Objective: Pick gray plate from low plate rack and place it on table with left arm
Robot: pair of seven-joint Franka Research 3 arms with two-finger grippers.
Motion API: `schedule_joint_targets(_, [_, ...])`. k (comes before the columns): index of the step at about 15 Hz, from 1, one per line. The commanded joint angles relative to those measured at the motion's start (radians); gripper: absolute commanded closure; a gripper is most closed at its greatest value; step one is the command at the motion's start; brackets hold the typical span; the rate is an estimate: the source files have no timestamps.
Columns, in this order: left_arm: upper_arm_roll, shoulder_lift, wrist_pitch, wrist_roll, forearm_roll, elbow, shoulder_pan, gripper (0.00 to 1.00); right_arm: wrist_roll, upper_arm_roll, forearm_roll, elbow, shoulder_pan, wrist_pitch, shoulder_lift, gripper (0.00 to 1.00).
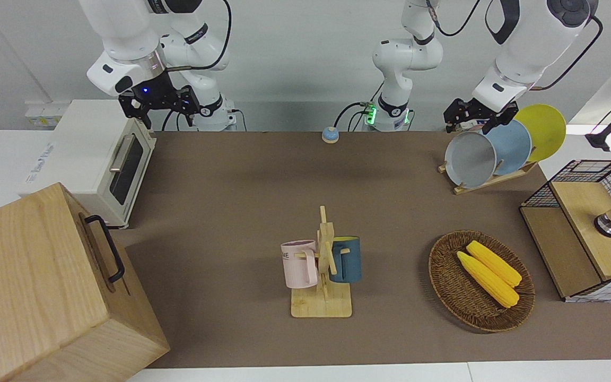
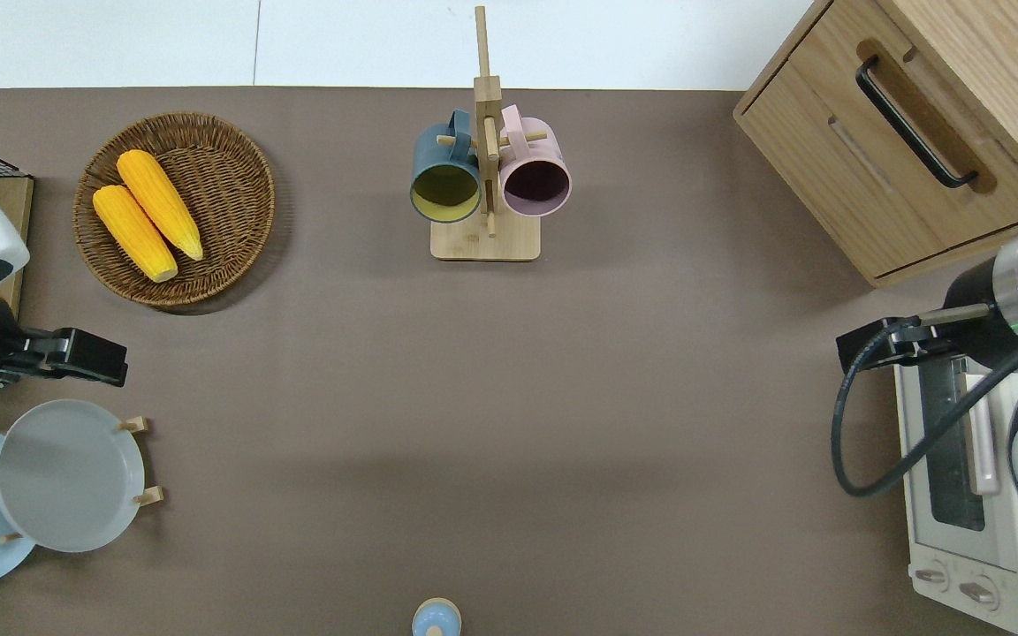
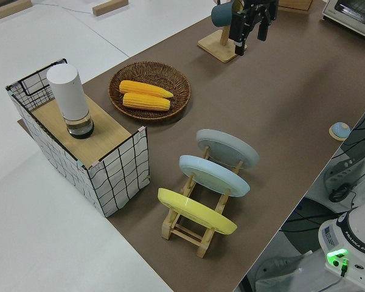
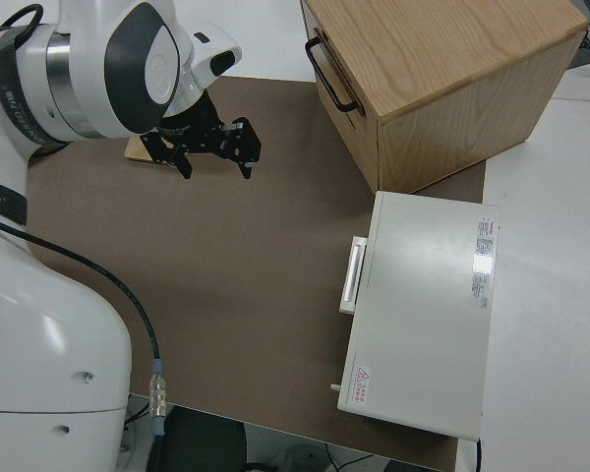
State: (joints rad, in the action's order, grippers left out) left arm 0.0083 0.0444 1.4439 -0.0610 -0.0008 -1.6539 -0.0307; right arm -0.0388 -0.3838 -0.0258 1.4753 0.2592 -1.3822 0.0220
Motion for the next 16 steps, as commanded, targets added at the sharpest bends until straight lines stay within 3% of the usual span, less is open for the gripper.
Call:
schedule_joint_targets(1, [0.005, 0.168, 0.145, -0.008, -0.016, -0.235, 0.006, 0.0, -0.012, -0.021, -0.006, -0.007, 0.023, 0.011, -0.002, 0.017])
schedule_joint_targets(4, [0.007, 0.241, 0.223, -0.011, -0.016, -0.348, 0.008, 0.0, -0.012, -0.021, -0.006, -0.007, 0.023, 0.011, -0.002, 0.017])
schedule_joint_targets(9, [0.05, 0.244, 0.263, -0.019, 0.011, -0.385, 0.044, 0.0, -0.012, -0.021, -0.006, -0.007, 0.023, 0.012, -0.002, 0.017])
schedule_joint_targets(16, [0.05, 0.296, 0.447, 0.013, 0.206, -0.55, 0.181, 0.0, -0.012, -0.02, -0.006, -0.007, 0.023, 0.012, -0.002, 0.017])
